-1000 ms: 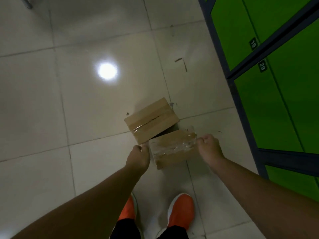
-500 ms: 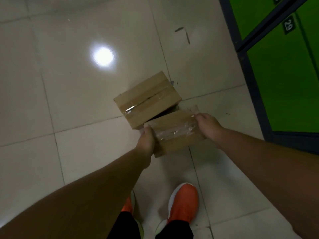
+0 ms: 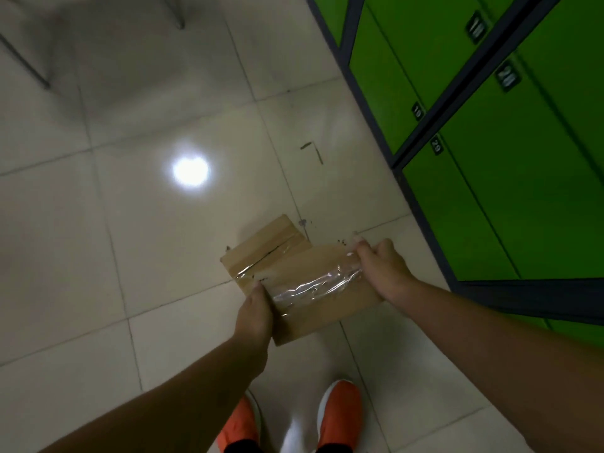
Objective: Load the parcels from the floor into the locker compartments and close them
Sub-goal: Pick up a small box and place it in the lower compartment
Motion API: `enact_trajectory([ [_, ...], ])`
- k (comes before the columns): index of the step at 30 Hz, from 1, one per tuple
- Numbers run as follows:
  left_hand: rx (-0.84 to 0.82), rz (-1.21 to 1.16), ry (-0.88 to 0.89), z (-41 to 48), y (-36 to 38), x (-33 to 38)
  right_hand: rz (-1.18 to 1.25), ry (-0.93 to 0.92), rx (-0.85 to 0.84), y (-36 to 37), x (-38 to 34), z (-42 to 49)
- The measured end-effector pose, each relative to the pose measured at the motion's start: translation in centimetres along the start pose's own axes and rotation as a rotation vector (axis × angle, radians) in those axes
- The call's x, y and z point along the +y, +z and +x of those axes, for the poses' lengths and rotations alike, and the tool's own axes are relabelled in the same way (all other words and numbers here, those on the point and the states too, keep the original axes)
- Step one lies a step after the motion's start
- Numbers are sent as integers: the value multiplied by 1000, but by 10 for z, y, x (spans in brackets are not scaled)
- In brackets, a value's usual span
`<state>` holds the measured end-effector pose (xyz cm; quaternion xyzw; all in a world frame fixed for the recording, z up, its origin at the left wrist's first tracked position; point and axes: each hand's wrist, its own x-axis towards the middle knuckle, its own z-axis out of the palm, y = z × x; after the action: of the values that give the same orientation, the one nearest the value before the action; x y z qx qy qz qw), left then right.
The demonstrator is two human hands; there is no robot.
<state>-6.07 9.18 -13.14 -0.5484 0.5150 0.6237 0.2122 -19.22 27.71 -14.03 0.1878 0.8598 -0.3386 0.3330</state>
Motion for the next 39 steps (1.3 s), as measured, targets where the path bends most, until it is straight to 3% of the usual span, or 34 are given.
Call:
enact_trajectory([
  [7,-43,38,99,-160,-20,114,198,30,18,-96,-90,-109],
  [17,-55,7,230,-342,-68,221,540,16,-46,-201,-192,-281],
  [28,-231,46,378,-509,-121,338,590,-256,53,-316,-289,-444],
  [39,-484,29,497,-615,-82,412,756,-320,156,-420,-327,-551],
])
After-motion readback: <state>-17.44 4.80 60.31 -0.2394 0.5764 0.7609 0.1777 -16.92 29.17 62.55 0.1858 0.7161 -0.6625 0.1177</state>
